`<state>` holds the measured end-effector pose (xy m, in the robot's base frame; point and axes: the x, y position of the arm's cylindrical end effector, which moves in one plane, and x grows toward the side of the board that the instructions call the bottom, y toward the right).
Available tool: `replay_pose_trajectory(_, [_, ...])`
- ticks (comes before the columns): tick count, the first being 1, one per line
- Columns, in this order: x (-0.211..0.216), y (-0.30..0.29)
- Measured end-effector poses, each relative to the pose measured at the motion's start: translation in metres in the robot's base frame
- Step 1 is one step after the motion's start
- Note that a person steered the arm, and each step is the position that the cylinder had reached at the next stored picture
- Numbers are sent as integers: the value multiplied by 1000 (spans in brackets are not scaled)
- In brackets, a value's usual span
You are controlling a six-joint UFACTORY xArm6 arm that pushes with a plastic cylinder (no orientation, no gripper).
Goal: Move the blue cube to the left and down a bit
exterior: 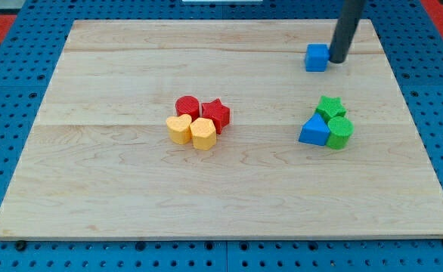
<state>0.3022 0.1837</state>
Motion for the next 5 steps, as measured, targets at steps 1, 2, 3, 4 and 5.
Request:
replay_pose_trajectory(1, [-18, -11])
replay_pose_trajectory(2, [-28, -31])
replay_pose_trajectory(3, [-29, -61])
replay_pose_trajectory(4, [-31, -93])
replay_pose_trajectory(5, [-22, -99])
